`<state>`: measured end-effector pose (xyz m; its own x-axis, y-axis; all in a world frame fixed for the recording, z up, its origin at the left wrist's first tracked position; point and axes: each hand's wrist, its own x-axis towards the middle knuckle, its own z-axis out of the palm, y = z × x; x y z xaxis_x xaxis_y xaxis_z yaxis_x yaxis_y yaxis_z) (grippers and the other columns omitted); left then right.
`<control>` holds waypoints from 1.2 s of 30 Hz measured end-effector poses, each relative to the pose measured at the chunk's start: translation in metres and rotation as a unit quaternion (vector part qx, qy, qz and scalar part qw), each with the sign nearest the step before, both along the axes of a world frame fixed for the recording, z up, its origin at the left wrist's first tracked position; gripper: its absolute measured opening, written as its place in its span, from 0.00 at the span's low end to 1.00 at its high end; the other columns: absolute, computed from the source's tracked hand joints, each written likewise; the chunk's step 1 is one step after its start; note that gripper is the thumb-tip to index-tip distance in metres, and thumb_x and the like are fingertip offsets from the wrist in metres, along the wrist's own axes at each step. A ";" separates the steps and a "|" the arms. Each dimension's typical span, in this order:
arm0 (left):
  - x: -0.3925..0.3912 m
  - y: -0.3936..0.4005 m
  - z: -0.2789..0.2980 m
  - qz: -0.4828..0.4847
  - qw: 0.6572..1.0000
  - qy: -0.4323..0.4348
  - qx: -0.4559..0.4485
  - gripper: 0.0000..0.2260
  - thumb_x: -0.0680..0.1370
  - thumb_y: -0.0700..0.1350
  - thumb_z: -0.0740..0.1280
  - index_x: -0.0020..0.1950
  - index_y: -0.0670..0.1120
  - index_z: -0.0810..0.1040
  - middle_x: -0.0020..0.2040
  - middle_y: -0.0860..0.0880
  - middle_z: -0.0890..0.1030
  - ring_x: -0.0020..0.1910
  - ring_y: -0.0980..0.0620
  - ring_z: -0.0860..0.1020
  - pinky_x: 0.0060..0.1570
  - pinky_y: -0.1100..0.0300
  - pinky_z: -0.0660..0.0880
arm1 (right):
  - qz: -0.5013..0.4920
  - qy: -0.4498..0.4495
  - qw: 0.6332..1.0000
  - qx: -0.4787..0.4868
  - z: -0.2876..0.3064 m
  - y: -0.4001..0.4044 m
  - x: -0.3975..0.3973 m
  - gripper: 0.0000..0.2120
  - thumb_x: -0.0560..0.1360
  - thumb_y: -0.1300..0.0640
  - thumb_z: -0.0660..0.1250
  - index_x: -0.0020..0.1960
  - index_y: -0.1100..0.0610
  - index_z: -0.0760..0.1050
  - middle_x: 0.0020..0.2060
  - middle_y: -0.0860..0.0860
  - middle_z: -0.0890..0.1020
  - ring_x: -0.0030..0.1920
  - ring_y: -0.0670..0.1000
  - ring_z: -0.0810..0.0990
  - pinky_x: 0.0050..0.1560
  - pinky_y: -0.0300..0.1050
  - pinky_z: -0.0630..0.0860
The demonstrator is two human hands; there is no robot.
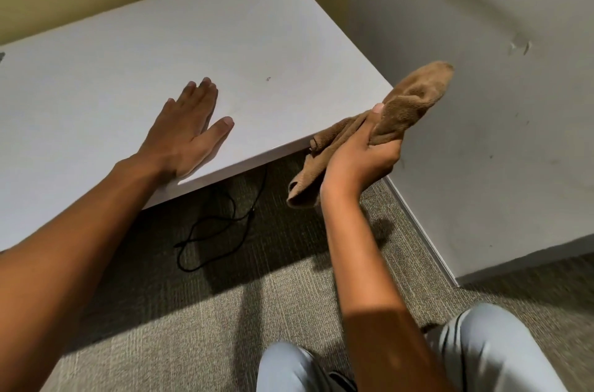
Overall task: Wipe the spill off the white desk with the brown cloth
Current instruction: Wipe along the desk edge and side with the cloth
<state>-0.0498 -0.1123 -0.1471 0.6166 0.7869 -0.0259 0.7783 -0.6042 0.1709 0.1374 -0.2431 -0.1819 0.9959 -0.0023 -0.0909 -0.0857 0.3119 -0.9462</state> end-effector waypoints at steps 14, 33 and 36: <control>0.003 0.000 0.000 0.002 1.000 -0.011 0.006 0.42 0.73 0.70 0.43 0.82 0.48 0.47 0.82 0.52 0.46 0.81 0.54 0.43 0.77 0.50 0.42 | 0.147 0.009 0.988 -0.044 -0.003 -0.014 -0.120 0.12 0.74 0.70 0.66 0.56 0.66 0.80 0.48 0.56 0.85 0.49 0.51 0.85 0.48 0.25 0.73; -0.001 0.000 0.000 0.004 1.000 -0.015 0.000 0.41 0.75 0.70 0.43 0.82 0.48 0.47 0.82 0.54 0.46 0.80 0.56 0.42 0.76 0.54 0.41 | 0.251 -0.008 0.957 -0.146 -0.038 -0.087 -0.082 0.31 0.72 0.70 0.63 0.73 0.55 0.69 0.66 0.54 0.76 0.67 0.52 0.76 0.70 0.54 0.71; -0.001 -0.001 0.000 0.003 1.000 -0.014 -0.003 0.40 0.75 0.70 0.43 0.82 0.49 0.46 0.82 0.54 0.45 0.80 0.56 0.42 0.76 0.55 0.41 | 0.162 0.023 0.979 -0.118 -0.023 -0.084 -0.051 0.29 0.77 0.69 0.64 0.76 0.57 0.64 0.72 0.56 0.70 0.71 0.54 0.72 0.73 0.54 0.68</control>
<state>-0.0513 -0.1132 -0.1475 0.6117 0.7910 -0.0138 0.7772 -0.5976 0.1970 0.0869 -0.3274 -0.2045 0.9422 0.2876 -0.1717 -0.1890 0.0334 -0.9814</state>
